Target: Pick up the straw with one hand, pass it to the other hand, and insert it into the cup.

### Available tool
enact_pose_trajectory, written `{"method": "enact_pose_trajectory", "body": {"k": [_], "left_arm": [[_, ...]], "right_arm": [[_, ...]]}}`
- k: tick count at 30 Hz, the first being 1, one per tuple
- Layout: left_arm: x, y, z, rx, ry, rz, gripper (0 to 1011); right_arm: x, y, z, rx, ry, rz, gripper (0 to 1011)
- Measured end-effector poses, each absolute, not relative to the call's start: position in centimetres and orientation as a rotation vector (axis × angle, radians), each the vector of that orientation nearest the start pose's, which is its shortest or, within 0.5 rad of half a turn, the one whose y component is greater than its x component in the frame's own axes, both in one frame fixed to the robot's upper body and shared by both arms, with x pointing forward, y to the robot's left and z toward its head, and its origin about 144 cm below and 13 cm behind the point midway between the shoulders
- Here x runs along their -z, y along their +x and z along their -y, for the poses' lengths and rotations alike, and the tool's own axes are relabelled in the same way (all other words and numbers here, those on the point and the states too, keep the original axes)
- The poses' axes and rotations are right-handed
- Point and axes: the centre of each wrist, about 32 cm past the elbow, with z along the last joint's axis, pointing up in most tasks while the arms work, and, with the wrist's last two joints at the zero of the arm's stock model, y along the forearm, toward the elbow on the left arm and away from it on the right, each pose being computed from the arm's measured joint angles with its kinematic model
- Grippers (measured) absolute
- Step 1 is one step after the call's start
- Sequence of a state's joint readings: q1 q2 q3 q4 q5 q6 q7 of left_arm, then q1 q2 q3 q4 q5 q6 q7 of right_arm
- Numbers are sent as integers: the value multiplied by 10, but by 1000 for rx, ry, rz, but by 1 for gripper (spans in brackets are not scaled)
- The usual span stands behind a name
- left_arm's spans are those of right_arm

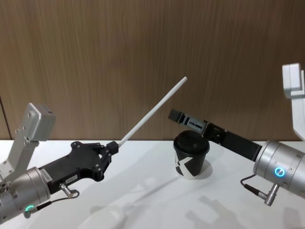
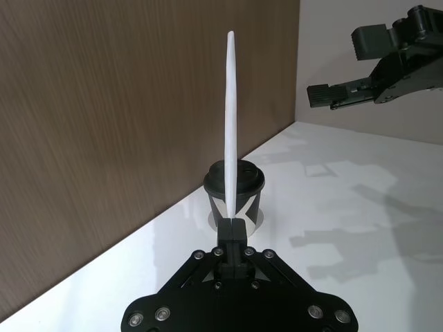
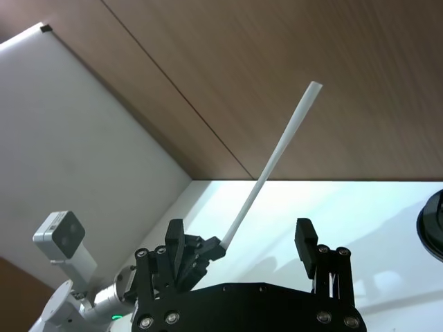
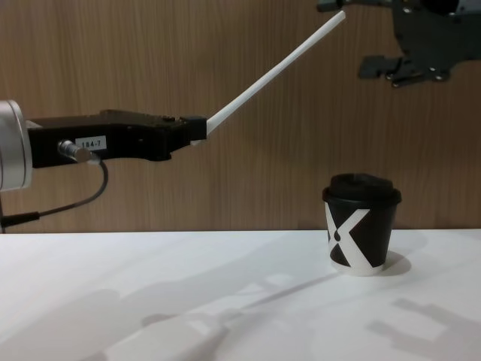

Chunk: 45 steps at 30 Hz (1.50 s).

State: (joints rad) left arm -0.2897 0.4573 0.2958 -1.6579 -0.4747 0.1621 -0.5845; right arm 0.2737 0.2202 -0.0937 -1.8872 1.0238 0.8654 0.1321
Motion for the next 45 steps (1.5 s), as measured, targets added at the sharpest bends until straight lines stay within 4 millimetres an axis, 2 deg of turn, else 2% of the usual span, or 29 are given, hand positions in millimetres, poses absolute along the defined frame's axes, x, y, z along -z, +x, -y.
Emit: {"method": "enact_pose_trajectory", "body": {"k": [20,45], "left_arm": [[-1256,514,-261,-684,0,82,0],[-1256,514,-261,-684,0,82,0]], "right_arm": [[-1335,510,239,644,111,-593,1001],[-1327,547,227,784,119,-615,1001]]}}
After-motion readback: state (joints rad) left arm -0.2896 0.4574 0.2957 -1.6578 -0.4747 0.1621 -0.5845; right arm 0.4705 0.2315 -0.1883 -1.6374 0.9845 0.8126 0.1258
